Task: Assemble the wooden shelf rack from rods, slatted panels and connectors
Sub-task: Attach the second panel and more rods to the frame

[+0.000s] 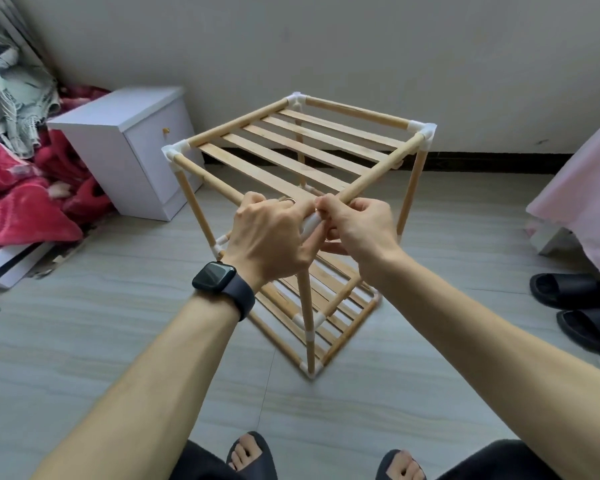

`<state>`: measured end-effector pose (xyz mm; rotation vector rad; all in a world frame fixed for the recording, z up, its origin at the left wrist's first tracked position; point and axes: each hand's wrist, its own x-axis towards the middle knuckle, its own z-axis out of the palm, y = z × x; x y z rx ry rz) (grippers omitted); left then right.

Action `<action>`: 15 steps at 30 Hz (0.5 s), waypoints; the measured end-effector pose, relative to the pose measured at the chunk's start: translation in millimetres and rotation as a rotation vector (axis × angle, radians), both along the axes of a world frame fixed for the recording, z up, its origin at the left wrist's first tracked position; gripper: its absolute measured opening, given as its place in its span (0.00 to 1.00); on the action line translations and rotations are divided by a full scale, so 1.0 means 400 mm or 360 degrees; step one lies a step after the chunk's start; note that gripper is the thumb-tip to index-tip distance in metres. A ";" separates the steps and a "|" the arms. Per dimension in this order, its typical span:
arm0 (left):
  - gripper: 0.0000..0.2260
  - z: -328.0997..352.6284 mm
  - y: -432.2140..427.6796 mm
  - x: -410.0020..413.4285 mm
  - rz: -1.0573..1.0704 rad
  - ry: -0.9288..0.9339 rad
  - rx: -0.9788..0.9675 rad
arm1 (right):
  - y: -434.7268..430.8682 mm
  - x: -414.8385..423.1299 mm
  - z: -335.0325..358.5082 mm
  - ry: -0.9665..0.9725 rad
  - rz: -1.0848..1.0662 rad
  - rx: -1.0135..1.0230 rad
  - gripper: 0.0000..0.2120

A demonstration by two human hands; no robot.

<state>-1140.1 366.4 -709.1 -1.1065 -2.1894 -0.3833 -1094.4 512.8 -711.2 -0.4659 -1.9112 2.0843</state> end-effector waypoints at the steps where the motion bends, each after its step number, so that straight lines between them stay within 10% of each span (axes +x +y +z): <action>1: 0.13 -0.003 -0.001 -0.003 -0.0003 -0.0013 0.0004 | 0.000 0.003 -0.003 0.0006 0.0007 0.0041 0.13; 11: 0.25 -0.012 0.034 0.018 -0.0247 -0.0214 -0.0053 | 0.141 0.010 0.028 -0.0155 0.0190 0.0239 0.12; 15: 0.35 0.026 -0.012 -0.018 -0.0265 -0.0093 -0.0247 | 0.247 0.040 0.057 -0.0285 -0.0144 0.1022 0.16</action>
